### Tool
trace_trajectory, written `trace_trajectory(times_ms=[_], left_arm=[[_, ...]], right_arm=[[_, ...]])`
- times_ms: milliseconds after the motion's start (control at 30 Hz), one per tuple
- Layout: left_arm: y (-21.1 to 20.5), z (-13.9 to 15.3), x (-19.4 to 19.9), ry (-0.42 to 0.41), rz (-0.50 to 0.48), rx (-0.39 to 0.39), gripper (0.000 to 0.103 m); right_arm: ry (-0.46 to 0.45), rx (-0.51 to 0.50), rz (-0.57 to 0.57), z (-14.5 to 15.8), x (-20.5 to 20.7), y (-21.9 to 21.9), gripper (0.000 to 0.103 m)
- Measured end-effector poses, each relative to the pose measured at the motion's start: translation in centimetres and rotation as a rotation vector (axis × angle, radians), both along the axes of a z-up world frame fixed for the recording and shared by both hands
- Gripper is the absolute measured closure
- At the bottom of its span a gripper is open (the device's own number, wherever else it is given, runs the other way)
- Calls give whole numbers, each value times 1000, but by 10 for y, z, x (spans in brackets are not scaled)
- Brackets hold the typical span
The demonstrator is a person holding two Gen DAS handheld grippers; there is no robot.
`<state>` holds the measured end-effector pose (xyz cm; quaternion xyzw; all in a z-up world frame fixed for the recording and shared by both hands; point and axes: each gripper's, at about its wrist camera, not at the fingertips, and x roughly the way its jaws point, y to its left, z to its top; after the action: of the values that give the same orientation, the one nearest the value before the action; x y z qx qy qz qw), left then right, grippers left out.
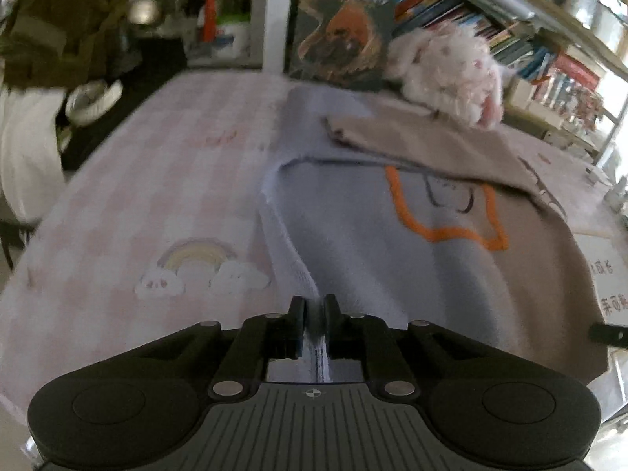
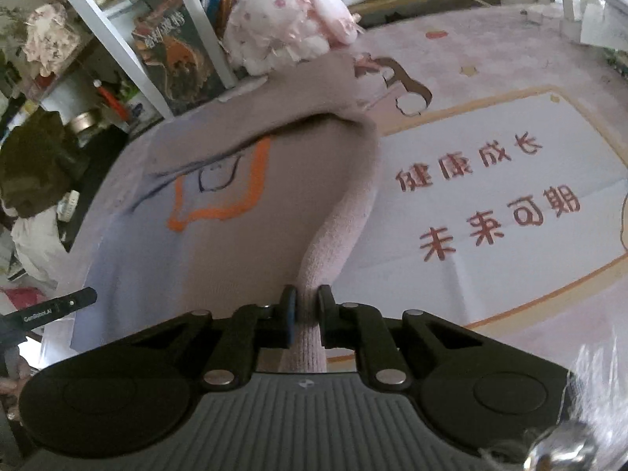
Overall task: Fold clothes
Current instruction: 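Grasp the lavender side edge with the left tool while the right tool grasps the pink side, then lift the sweater with both tools and fold it over onto itself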
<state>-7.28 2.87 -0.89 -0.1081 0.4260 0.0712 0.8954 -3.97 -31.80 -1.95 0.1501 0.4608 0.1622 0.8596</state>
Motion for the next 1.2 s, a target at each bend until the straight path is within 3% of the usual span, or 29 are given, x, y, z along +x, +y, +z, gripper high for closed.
trace_trajectory(times_ms=[67, 200, 267, 333, 367, 400, 433, 833, 1033, 1200], left_arm=[[7, -4, -3, 13, 18, -36, 82], [16, -13, -8, 30, 31, -122, 59], [18, -17, -12, 12, 42, -144, 57], [17, -18, -14, -4, 53, -146, 61], [17, -19, -14, -2, 56, -149, 70], [17, -19, -15, -1, 59, -152, 91], [18, -20, -15, 3, 65, -160, 99], [25, -9, -63, -20, 113, -278, 99], [16, -11, -101, -5, 112, -344, 99], [7, -23, -123, 33, 98, -384, 99]], right_arm=[[27, -4, -12, -4, 2, -2, 84], [69, 37, -19, -12, 1, -8, 75], [72, 52, -16, -14, 0, -9, 72], [72, 62, -7, -14, 0, -7, 72], [73, 69, -3, -15, 1, -7, 73], [81, 76, -1, -16, 2, -7, 86], [98, 84, -3, -18, 3, -8, 92], [85, 121, -2, -6, -31, -38, 94], [132, 152, -20, -8, -68, -60, 94], [165, 110, -11, -11, -98, -68, 94]])
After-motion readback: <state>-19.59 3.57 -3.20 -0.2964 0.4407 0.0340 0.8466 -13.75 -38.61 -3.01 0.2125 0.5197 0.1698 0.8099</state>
